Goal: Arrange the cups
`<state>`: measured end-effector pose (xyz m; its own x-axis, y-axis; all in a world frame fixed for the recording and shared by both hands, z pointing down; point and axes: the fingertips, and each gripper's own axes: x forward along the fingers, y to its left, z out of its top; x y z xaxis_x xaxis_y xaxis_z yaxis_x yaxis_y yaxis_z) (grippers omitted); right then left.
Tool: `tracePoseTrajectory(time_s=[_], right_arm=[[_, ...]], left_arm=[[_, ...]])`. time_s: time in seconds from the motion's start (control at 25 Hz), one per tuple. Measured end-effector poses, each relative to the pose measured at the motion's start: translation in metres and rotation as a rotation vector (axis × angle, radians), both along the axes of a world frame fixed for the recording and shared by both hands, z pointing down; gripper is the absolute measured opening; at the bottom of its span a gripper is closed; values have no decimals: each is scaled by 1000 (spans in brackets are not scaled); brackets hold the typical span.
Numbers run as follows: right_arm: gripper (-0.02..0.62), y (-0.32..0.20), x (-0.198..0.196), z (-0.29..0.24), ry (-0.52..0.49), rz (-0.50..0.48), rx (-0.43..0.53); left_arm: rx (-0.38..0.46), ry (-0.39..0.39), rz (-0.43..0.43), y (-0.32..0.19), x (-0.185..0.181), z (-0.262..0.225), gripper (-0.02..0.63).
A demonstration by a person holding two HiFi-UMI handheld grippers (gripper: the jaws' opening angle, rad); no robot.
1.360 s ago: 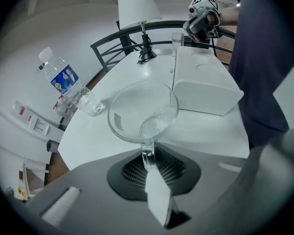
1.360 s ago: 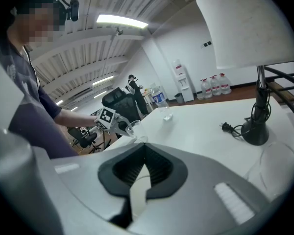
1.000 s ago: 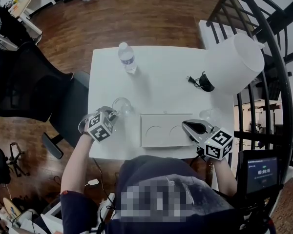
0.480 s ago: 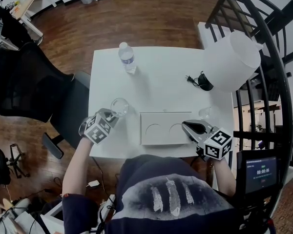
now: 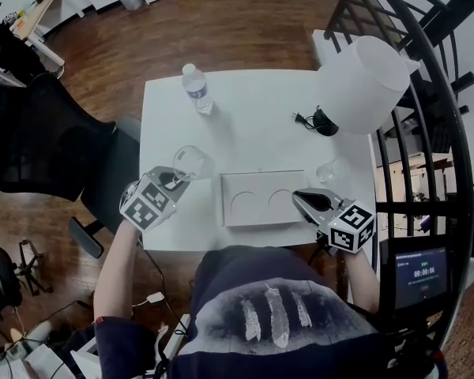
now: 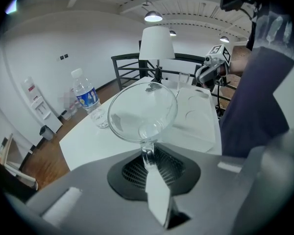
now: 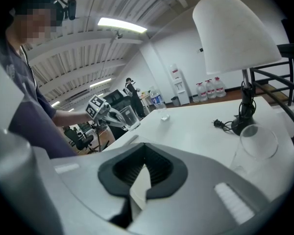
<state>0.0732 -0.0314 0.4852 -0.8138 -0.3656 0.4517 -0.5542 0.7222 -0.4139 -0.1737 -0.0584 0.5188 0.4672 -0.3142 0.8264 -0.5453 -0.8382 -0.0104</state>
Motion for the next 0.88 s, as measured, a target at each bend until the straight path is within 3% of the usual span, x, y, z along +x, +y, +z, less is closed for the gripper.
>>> tracePoseTrajectory(time_s=[0.44, 0.88], right_arm=[[3, 11, 11, 0, -19, 20, 2], [3, 16, 23, 0, -23, 35, 0]], left_arm=[[55, 79, 71, 4, 42, -53, 40], [71, 85, 184, 28, 82, -75, 41]])
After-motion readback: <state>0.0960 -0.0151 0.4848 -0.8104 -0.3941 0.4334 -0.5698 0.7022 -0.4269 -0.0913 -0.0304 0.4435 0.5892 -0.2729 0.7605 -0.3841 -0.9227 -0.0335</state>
